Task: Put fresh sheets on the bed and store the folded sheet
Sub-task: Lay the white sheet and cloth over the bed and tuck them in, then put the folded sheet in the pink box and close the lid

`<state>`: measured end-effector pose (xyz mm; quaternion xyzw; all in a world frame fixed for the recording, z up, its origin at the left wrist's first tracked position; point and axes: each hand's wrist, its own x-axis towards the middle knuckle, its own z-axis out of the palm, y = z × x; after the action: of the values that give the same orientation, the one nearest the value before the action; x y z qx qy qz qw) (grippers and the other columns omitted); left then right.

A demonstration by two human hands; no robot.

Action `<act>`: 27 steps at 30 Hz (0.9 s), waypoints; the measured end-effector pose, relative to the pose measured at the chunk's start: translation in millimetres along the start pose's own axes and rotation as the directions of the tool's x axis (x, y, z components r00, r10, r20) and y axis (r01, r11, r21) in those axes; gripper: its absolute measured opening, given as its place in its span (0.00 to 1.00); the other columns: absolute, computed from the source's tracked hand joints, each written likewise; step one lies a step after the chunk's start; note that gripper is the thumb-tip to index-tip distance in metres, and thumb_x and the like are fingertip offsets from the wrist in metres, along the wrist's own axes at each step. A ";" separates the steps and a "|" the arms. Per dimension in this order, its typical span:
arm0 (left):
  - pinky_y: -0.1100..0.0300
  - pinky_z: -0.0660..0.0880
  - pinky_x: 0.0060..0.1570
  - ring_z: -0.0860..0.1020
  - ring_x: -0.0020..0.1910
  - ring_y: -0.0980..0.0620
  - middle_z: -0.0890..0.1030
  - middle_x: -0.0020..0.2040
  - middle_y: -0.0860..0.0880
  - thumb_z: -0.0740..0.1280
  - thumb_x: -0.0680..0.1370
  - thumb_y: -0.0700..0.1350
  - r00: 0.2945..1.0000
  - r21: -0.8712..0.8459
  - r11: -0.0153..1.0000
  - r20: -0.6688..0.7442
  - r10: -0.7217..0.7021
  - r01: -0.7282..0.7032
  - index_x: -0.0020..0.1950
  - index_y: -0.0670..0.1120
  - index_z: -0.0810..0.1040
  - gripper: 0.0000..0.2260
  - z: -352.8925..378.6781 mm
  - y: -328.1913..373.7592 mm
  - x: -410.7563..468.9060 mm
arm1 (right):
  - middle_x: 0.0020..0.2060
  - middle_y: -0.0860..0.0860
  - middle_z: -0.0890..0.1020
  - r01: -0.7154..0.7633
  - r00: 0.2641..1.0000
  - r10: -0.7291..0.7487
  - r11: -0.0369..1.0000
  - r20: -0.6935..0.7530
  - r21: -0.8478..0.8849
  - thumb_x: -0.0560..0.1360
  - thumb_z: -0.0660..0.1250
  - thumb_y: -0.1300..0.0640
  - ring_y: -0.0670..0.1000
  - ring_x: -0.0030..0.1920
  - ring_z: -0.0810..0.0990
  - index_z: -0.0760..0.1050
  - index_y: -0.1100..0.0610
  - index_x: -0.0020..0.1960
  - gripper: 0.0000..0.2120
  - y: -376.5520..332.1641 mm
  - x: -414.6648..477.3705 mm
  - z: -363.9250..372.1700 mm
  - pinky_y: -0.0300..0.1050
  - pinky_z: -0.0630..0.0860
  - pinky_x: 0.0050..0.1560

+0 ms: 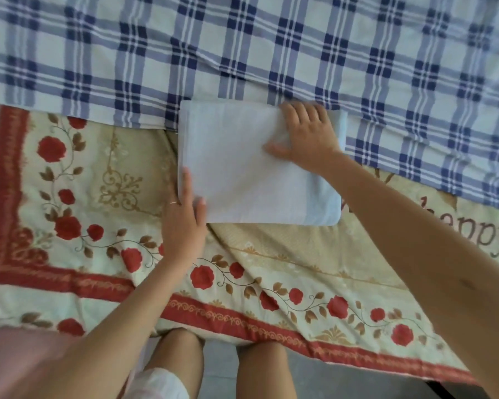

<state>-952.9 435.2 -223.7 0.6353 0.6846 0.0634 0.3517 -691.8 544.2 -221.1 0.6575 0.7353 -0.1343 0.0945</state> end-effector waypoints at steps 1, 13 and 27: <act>0.61 0.77 0.42 0.77 0.45 0.50 0.68 0.68 0.34 0.52 0.81 0.57 0.992 -0.172 0.978 -0.037 -0.122 0.114 0.77 0.49 0.40 0.31 0.1 1.1 -11.8 | 0.68 0.55 0.69 0.007 1.000 -0.008 1.000 0.028 0.013 0.69 0.57 0.28 0.58 0.68 0.66 0.60 0.57 0.72 0.43 -2.3 2.8 -1.6 0.53 0.56 0.70; 0.58 0.71 0.61 0.75 0.59 0.51 0.77 0.61 0.47 0.72 0.72 0.51 0.613 -0.785 -0.266 0.609 -0.504 0.560 0.64 0.42 0.72 0.24 29.3 39.4 -19.0 | 0.61 0.54 0.77 -0.222 0.922 0.202 0.975 0.329 0.022 0.62 0.62 0.23 0.57 0.64 0.73 0.69 0.56 0.67 0.46 -28.0 26.9 -41.8 0.49 0.67 0.65; 0.60 0.77 0.50 0.80 0.53 0.53 0.81 0.54 0.51 0.70 0.74 0.44 0.844 -0.974 -0.030 0.209 -0.494 0.224 0.57 0.51 0.74 0.12 -32.5 -3.4 -51.9 | 0.57 0.47 0.77 -0.451 0.723 0.158 0.846 0.672 0.286 0.61 0.69 0.28 0.52 0.55 0.76 0.72 0.53 0.64 0.41 -72.4 -44.9 -51.5 0.46 0.70 0.57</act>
<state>-976.8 398.8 -180.5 0.0181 0.6304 0.4740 0.6145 -756.5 511.3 -152.8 0.6934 0.4909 -0.4853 0.2065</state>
